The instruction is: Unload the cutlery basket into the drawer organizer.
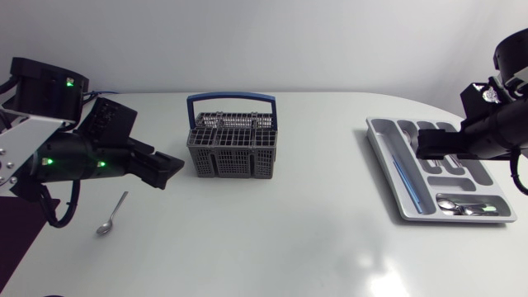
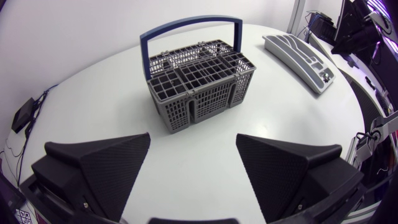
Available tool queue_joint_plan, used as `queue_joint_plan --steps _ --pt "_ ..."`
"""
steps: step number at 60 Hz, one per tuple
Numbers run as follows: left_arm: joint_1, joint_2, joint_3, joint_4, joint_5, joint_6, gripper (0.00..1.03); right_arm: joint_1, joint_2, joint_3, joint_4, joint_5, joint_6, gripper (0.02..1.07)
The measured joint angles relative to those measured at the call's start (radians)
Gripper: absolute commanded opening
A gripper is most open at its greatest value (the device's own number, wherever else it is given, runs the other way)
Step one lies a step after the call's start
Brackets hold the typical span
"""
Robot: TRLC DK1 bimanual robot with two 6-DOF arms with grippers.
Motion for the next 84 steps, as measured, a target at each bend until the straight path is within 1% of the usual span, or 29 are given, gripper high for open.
queue_joint_plan --steps 9,24,34,41,46,50,52,54,55,60,67,76,84 --pt "0.044 -0.048 -0.030 0.001 -0.003 0.013 0.98 0.060 -0.094 -0.061 0.061 0.005 0.053 1.02" --pt "0.125 -0.110 -0.088 0.031 -0.008 0.022 0.98 0.106 -0.155 -0.127 0.068 0.010 0.092 1.02" --pt "0.190 -0.110 -0.110 0.038 -0.019 0.071 0.98 0.136 -0.159 -0.171 0.068 0.016 0.114 1.02" --pt "0.252 -0.100 -0.117 0.038 -0.023 0.111 0.98 0.168 -0.173 -0.192 0.068 0.017 0.130 1.02" --pt "0.310 -0.077 -0.117 0.046 -0.026 0.140 0.94 0.196 -0.195 -0.198 0.068 0.017 0.142 1.02" --pt "0.351 -0.052 -0.117 0.055 -0.026 0.154 0.94 0.210 -0.207 -0.198 0.068 0.016 0.145 1.02" --pt "0.376 -0.034 -0.117 0.057 -0.027 0.166 0.91 0.216 -0.211 -0.198 0.068 0.017 0.150 1.02" --pt "0.400 -0.013 -0.117 0.059 -0.027 0.175 0.91 0.219 -0.213 -0.198 0.067 0.016 0.154 1.02" --pt "0.424 0.015 -0.117 0.063 -0.029 0.189 0.91 0.224 -0.213 -0.198 0.066 0.017 0.157 1.02" --pt "0.457 0.066 -0.117 0.064 -0.030 0.205 0.91 0.233 -0.213 -0.198 0.059 0.017 0.157 1.02" --pt "0.488 0.139 -0.117 0.064 -0.030 0.222 0.82 0.248 -0.214 -0.198 0.036 0.016 0.157 1.02" --pt "0.510 0.231 -0.110 0.064 -0.045 0.227 0.81 0.269 -0.227 -0.198 0.026 0.013 0.160 1.02" --pt "0.512 0.301 -0.084 0.052 -0.068 0.227 0.67 0.283 -0.232 -0.198 0.020 0.013 0.164 1.02"
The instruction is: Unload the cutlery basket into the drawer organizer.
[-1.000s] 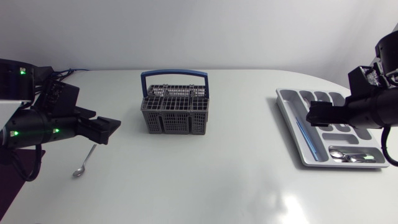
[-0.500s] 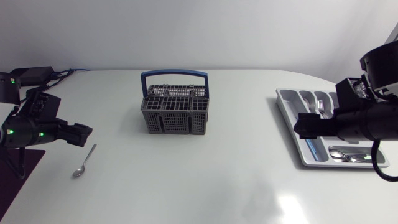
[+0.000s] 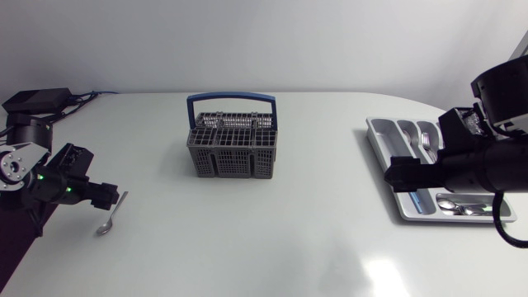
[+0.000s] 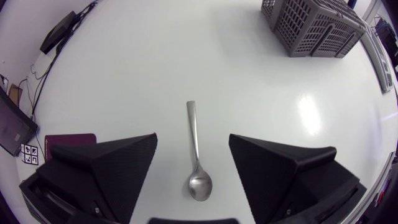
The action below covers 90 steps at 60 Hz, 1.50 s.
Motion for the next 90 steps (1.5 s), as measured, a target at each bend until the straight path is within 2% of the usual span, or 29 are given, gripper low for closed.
queue_joint_plan --steps 4,26,40,46,53,57,63,82,90 --pt "0.000 0.027 0.019 -0.016 -0.003 -0.001 0.59 0.001 0.000 -0.002 -0.002 0.000 0.000 1.02" --pt "0.000 0.212 0.167 -0.190 -0.070 -0.021 0.59 0.001 0.000 -0.016 -0.009 0.000 0.000 1.02" --pt "-0.015 0.258 0.176 -0.227 -0.106 -0.037 0.59 0.001 0.000 -0.029 -0.012 0.000 0.000 1.02" --pt "-0.024 0.283 0.192 -0.229 -0.110 -0.040 0.51 0.001 0.000 -0.031 -0.013 0.000 0.000 1.02" --pt "-0.032 0.311 0.209 -0.229 -0.112 -0.044 0.50 0.001 0.000 -0.033 -0.013 0.000 0.000 1.02" --pt "-0.033 0.324 0.219 -0.230 -0.112 -0.050 0.41 0.001 0.000 -0.033 -0.013 0.000 0.000 1.02" --pt "-0.033 0.340 0.232 -0.232 -0.120 -0.059 0.38 0.001 0.000 -0.033 -0.013 0.000 0.000 1.02" --pt "-0.033 0.381 0.249 -0.248 -0.135 -0.062 0.37 0.001 0.000 -0.046 -0.013 0.000 0.000 1.02" --pt "-0.034 0.386 0.255 -0.256 -0.135 -0.061 0.18 0.001 0.000 -0.046 -0.013 0.000 -0.001 1.02"
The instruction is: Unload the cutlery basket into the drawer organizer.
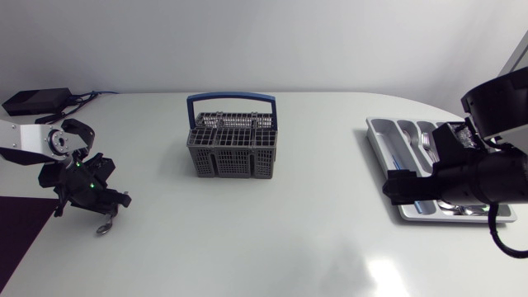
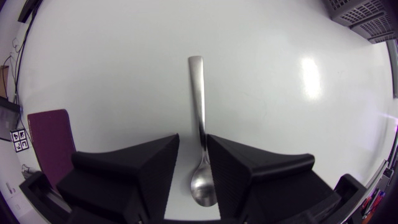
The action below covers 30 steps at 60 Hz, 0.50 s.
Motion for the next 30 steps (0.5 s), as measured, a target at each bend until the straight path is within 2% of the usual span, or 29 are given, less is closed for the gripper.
queue_joint_plan --steps 4,30 --pt "0.000 0.002 0.001 -0.003 0.000 0.000 0.04 0.000 0.000 0.000 -0.002 0.000 0.000 1.02" --pt "-0.012 -0.026 0.006 -0.090 -0.003 0.011 0.04 0.000 -0.006 0.000 -0.022 -0.035 -0.054 1.02"
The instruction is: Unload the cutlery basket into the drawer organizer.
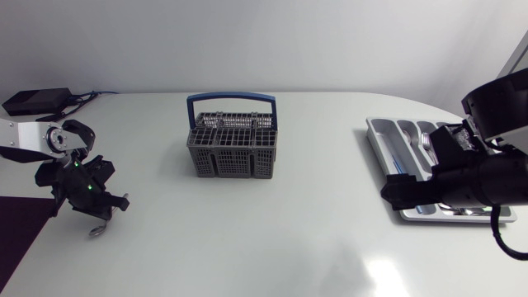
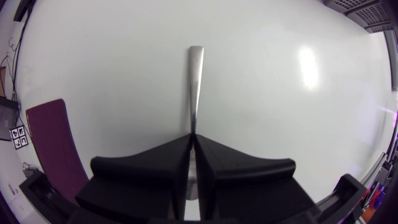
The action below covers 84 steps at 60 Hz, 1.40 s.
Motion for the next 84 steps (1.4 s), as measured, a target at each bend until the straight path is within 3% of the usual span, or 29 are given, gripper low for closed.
queue_joint_plan --steps 11,26,45,61,84 --pt "-0.058 -0.103 -0.003 -0.021 0.000 0.012 0.04 -0.001 0.000 0.000 -0.037 -0.031 -0.056 1.02" --pt "-0.244 -0.293 -0.061 -0.045 0.000 0.016 0.04 -0.010 0.008 0.000 -0.086 -0.122 -0.109 1.02" --pt "-0.634 -0.451 -0.105 -0.057 0.000 0.015 0.04 -0.139 0.035 0.000 -0.085 -0.406 -0.230 1.02" --pt "-0.895 -0.467 -0.105 -0.058 0.000 0.010 0.04 -0.151 0.100 0.000 -0.087 -0.516 -0.314 1.02" --pt "-1.050 -0.414 -0.062 0.024 0.000 0.003 0.04 -0.117 0.300 0.006 -0.116 -0.624 -0.316 1.02"
